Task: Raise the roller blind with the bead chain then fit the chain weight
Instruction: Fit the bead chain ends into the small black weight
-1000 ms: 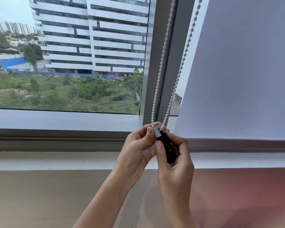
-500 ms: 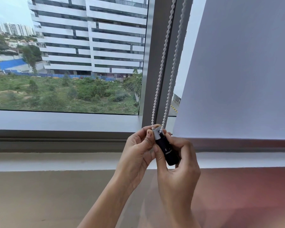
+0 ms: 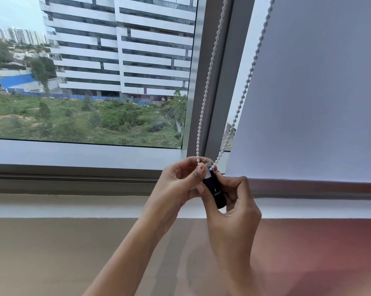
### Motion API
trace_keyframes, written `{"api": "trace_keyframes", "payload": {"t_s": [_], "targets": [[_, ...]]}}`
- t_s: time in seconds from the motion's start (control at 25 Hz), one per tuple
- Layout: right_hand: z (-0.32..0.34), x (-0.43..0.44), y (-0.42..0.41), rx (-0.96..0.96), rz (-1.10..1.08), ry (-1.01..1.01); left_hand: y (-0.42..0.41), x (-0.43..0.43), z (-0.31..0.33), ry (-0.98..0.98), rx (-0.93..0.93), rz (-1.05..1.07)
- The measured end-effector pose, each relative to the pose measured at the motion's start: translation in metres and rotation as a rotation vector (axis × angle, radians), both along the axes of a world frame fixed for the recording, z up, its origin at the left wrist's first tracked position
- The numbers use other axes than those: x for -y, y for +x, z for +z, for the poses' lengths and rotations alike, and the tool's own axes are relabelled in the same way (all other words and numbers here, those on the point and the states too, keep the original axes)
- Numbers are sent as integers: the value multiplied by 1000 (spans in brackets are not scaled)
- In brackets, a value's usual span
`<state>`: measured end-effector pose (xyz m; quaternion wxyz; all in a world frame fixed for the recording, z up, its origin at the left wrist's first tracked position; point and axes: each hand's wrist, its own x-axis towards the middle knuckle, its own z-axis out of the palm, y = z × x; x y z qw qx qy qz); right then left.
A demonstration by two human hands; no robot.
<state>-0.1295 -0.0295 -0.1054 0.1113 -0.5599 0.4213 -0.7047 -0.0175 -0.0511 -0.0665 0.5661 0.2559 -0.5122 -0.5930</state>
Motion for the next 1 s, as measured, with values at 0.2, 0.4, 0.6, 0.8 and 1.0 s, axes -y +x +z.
{"api": "trace_keyframes", "payload": {"t_s": [0.2,0.4,0.6,0.8,1.0], "targets": [[-1,-5,-1,31,79,44,1,-3,0,-56,85,68],[0,-4,-4,120,180,92,-6,-5,0,-27,70,61],[-7,-1,-8,90,107,90,-11,-4,-1,-54,171,85],[-11,0,-8,108,7,106,-15,-6,-1,-87,240,101],[-10,0,-10,66,-15,160,-15,-8,-2,-95,198,143]]}}
